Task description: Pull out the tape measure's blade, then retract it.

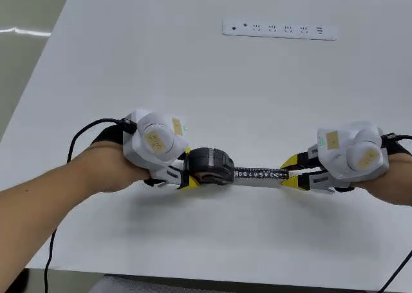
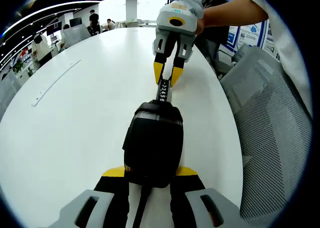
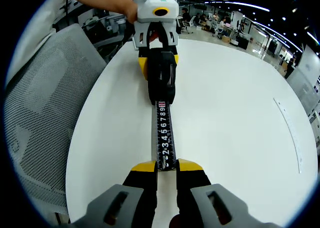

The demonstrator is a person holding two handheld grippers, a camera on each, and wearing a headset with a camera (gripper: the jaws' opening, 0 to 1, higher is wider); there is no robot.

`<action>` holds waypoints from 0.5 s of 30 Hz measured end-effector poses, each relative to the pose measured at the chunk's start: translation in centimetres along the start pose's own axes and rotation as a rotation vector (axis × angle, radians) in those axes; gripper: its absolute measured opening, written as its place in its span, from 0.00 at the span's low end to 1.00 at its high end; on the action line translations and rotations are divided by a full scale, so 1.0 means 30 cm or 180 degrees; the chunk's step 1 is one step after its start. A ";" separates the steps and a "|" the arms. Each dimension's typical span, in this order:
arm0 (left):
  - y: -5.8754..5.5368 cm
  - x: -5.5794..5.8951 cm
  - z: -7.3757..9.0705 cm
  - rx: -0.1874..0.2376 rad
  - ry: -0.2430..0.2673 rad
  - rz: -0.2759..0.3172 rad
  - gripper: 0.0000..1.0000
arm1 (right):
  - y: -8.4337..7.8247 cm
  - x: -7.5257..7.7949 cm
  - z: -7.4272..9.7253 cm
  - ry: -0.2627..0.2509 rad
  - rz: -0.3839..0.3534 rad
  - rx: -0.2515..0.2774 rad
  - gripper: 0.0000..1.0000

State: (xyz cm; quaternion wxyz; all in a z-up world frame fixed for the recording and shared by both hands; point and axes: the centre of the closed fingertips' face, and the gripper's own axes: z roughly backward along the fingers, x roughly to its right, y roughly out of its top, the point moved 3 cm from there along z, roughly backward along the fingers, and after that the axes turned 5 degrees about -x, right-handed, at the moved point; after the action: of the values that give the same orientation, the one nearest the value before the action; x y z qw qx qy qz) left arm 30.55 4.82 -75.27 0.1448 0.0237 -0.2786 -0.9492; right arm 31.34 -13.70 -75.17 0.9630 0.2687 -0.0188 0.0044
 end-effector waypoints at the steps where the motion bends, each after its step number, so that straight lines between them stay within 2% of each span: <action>1: 0.000 0.000 0.000 0.0001 0.0000 -0.0001 0.28 | -0.009 0.004 0.002 -0.0001 0.0001 -0.0011 0.09; 15: 0.005 -0.002 -0.003 0.0008 0.0001 0.0019 0.28 | -0.071 0.011 0.046 -0.0025 -0.0076 -0.0095 0.09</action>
State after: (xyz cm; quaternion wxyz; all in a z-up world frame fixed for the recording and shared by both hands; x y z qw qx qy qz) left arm 30.65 4.66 -75.28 0.1476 0.0233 -0.2798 -0.9484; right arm 31.67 -16.23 -75.09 0.9668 0.2545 -0.0193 -0.0083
